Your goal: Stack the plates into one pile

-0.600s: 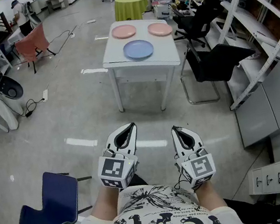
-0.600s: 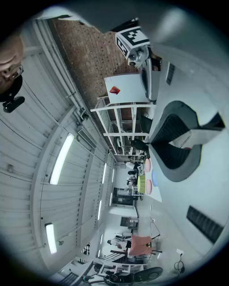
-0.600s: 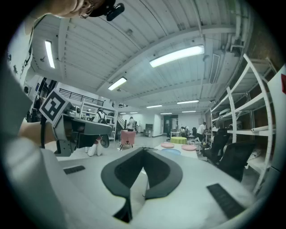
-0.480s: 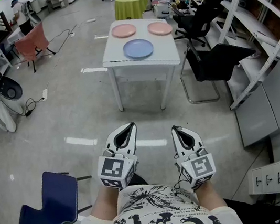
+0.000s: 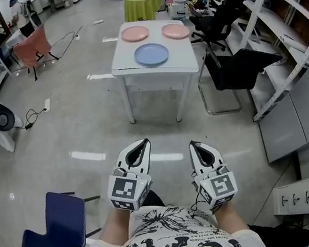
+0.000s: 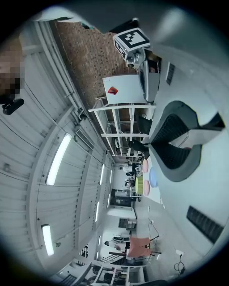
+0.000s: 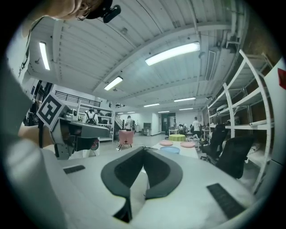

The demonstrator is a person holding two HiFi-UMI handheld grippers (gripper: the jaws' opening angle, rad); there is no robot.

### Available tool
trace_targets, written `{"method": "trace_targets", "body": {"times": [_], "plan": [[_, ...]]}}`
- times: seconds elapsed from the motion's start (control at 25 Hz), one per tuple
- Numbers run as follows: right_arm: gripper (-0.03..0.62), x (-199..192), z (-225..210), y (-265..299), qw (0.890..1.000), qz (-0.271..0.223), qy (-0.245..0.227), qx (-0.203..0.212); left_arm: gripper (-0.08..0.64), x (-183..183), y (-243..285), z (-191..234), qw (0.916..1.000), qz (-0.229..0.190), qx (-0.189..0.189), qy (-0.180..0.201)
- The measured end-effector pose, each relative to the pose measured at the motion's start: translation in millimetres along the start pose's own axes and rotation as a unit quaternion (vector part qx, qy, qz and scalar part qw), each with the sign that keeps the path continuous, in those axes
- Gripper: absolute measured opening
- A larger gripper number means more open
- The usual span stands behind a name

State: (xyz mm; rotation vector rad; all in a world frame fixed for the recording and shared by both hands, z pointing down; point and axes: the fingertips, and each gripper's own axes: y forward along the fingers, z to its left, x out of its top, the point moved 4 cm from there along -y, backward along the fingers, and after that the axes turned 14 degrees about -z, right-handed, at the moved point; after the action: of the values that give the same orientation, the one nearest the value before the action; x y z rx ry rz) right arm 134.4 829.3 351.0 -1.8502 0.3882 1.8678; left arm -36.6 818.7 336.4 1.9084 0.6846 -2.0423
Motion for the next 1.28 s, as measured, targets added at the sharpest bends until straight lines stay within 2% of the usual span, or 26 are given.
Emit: {"method": "trace_targets", "body": {"times": [0.2, 0.32, 0.56, 0.8, 1.0, 1.16, 1.28], "plan": [[0.006, -14.5, -3.4, 35.5, 1.000, 0.015, 0.002, -0.005, 0.015, -13.3, 14.4, 31.8, 0.9999, 0.011, 0.009, 0.000], [0.006, -18.5, -4.0, 68.1, 1.000, 0.023, -0.004, -0.004, 0.014, -12.4, 31.5, 63.5, 0.9997, 0.001, 0.018, -0.016], [0.006, -31.4, -13.1, 154.7, 0.999, 0.033, 0.000, -0.013, 0.014, -22.9, 83.2, 141.2, 0.9996, 0.005, 0.010, -0.024], [0.006, -38.5, -11.7, 253.2, 0.999, 0.038, 0.014, -0.026, 0.014, -17.3, 134.2, 237.1, 0.9997, 0.005, 0.002, -0.025], [0.006, -52.8, -7.4, 319.7, 0.998, 0.056, -0.002, -0.035, 0.014, -23.5, 165.6, 306.0, 0.9994, 0.011, -0.004, -0.034], [0.006, -65.7, -10.1, 357.9, 0.997, 0.071, 0.001, -0.039, 0.014, -33.3, 184.9, 343.4, 0.9988, 0.016, 0.003, -0.046], [0.006, -75.6, -20.6, 379.4, 0.996, 0.081, 0.000, -0.034, 0.014, -46.7, 202.4, 354.9, 0.9983, 0.025, 0.000, -0.053]]}}
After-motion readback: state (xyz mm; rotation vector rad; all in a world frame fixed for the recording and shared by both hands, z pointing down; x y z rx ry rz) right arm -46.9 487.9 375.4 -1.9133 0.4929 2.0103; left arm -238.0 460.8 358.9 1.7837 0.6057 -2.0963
